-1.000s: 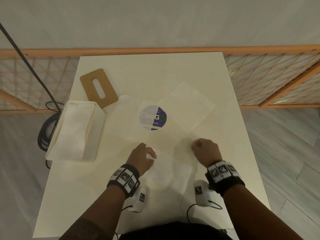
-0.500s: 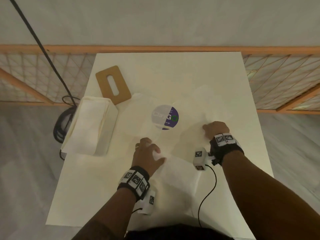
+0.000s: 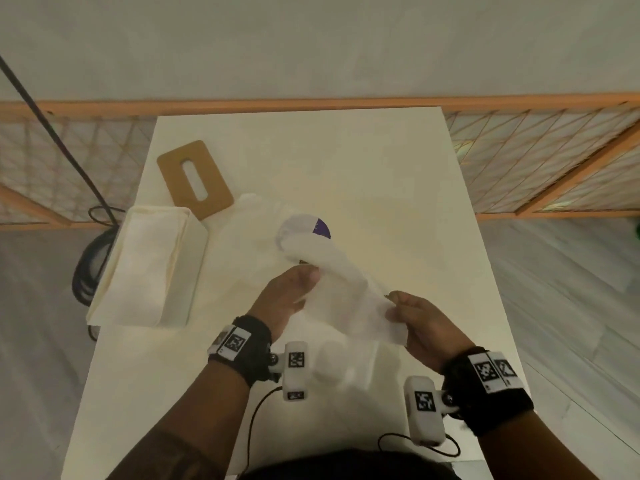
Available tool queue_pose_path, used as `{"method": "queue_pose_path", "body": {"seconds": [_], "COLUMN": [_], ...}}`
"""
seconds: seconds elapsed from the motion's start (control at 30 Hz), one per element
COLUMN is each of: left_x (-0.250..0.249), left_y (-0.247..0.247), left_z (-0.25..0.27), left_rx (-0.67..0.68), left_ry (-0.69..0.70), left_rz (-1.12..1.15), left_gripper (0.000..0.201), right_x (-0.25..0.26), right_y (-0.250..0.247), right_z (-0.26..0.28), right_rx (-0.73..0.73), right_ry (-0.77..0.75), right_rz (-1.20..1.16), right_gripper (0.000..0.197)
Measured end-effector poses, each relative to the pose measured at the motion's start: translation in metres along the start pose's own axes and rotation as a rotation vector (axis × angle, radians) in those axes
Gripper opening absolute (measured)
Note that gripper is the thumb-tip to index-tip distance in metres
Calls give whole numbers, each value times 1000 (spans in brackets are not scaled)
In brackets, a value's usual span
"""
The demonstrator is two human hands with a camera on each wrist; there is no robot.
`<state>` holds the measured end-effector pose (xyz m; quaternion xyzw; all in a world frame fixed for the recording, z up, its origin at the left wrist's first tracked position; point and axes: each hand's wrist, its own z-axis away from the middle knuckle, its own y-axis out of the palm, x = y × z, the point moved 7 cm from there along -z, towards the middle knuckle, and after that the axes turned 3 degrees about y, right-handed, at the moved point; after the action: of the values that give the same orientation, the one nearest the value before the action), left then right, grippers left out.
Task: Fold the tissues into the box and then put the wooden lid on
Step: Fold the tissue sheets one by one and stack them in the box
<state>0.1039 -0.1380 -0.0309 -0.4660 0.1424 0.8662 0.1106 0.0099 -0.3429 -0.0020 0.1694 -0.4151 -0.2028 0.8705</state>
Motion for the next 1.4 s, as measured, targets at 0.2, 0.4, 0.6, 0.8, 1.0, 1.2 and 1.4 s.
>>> {"method": "queue_pose_path", "body": {"seconds": [0.2, 0.4, 0.6, 0.8, 1.0, 1.2, 1.4], "left_x": [-1, 2, 9, 11, 12, 17, 21], "left_y": [-32, -49, -70, -78, -73, -64, -57], "left_z": [10, 24, 28, 20, 15, 11, 11], "left_rx": [-152, -154, -159, -110, -104, -118, -63], "left_ry": [54, 39, 14, 24, 61, 90, -78], "left_rz": [103, 98, 48, -54, -106, -147, 312], "left_gripper": [13, 30, 43, 51, 42, 42, 41], "right_x": [-19, -23, -34, -31, -16, -15, -30], "right_y": [-4, -5, -1, -8, -5, -12, -19], "right_z": [-9, -34, -28, -35, -23, -19, -18], "right_rx": [38, -197, -140, -164, -122, -206, -168], "right_ry": [95, 138, 344, 232, -39, -35, 63], "right_rz": [-33, -105, 67, 250, 335, 461, 337], "right_gripper": [40, 37, 44, 35, 27, 33, 45]}}
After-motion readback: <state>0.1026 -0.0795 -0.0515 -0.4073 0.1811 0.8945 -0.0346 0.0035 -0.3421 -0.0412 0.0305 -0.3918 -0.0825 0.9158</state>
